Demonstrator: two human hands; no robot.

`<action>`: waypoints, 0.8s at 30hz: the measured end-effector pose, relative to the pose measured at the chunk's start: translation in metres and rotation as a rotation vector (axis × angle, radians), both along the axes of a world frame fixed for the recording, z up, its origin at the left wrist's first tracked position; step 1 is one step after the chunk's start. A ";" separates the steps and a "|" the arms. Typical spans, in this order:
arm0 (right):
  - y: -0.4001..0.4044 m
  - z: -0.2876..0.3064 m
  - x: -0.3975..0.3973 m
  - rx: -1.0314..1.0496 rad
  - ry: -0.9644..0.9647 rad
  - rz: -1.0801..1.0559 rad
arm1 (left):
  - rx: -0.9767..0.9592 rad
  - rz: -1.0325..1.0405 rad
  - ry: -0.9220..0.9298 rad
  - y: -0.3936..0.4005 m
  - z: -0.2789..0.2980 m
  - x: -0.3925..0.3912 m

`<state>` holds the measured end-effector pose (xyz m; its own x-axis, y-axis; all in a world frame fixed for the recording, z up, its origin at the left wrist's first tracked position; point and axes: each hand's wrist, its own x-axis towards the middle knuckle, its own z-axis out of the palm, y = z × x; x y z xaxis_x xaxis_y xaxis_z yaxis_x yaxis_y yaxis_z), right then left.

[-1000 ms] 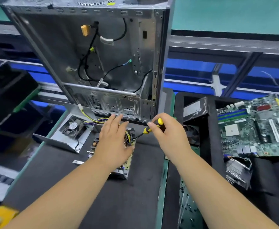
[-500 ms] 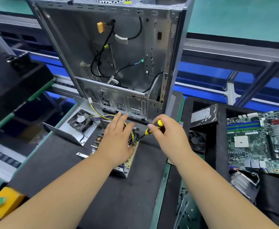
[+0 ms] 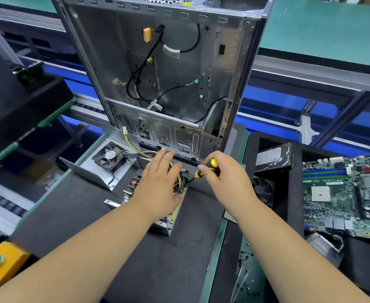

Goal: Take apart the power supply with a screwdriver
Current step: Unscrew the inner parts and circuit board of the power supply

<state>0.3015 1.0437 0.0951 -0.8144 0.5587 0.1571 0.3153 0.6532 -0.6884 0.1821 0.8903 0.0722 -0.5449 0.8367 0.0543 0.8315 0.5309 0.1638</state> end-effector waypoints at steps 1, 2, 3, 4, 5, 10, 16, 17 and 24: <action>0.000 0.000 0.000 0.005 -0.004 0.004 | -0.001 -0.002 0.002 0.000 0.000 0.000; -0.001 0.000 0.000 0.009 -0.007 0.010 | -0.003 -0.002 0.002 0.000 0.000 0.000; -0.001 0.000 -0.001 0.012 -0.011 0.014 | -0.002 -0.002 0.001 0.000 0.000 0.000; -0.001 0.001 -0.001 0.015 -0.014 0.016 | -0.002 -0.003 0.001 0.000 0.001 0.000; -0.001 0.001 -0.001 0.019 -0.016 0.018 | -0.003 -0.004 0.004 0.000 0.001 0.000; -0.001 0.003 -0.001 0.038 -0.014 0.020 | -0.005 -0.008 0.007 0.001 0.001 0.000; -0.003 0.005 -0.002 0.067 -0.039 0.031 | 0.000 -0.007 0.005 0.000 0.000 0.000; -0.004 0.006 -0.002 0.070 -0.042 0.035 | 0.003 -0.007 0.004 0.001 0.000 0.000; -0.006 0.023 -0.015 0.143 -0.205 0.133 | 0.007 -0.006 -0.002 0.001 -0.002 0.000</action>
